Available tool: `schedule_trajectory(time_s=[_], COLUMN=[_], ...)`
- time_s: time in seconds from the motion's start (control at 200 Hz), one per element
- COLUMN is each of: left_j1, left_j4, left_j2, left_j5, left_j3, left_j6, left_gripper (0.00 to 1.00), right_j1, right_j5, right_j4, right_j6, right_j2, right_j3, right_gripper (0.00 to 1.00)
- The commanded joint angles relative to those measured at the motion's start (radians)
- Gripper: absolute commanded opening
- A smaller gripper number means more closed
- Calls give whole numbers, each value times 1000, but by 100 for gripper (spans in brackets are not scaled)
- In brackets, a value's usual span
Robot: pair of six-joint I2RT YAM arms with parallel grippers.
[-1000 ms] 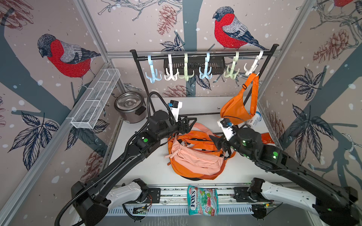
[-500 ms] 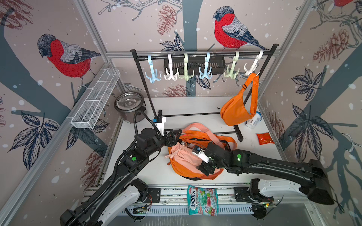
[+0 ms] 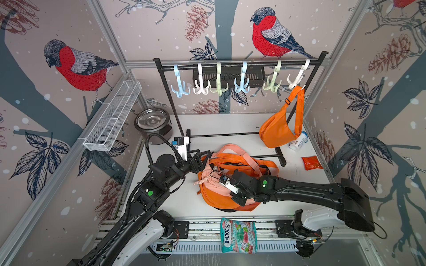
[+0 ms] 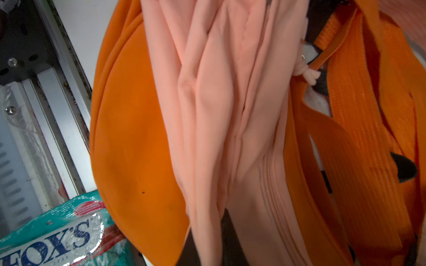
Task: Hang the bag on a hook
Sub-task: Pick up the bag from the bag.
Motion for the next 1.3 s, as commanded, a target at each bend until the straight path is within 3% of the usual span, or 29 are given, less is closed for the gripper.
schedule_trajectory(time_s=[0.0,0.25,0.46,0.721,0.896,1.151,1.296], left_j1=[3,3,-4,-184,-215,-260,-270], left_j4=[4,28,151,308,403,389,308], left_j2=[-15,-28,23,212,337,494,543], left_j5=[-7,53,214,203,226,208,151], left_j3=[14,48,29,61,110,218,267], left_j6=[-8,-38,-112,-118,-150,-126,-84], left_gripper=[73,75,77,79,80,79,69], right_j1=[-1,-96,-216,-219,-158,-29,36], right_j5=[12,110,130,173,253,421,531], right_j4=[77,255,403,412,426,470,465], right_j6=[6,54,79,56,36,-5,-30], right_j2=[-76,-373,-545,-529,-491,-404,-365], right_j3=[2,-47,-120,-98,-87,-65,-45], right_gripper=[2,2,2,3,3,3,4])
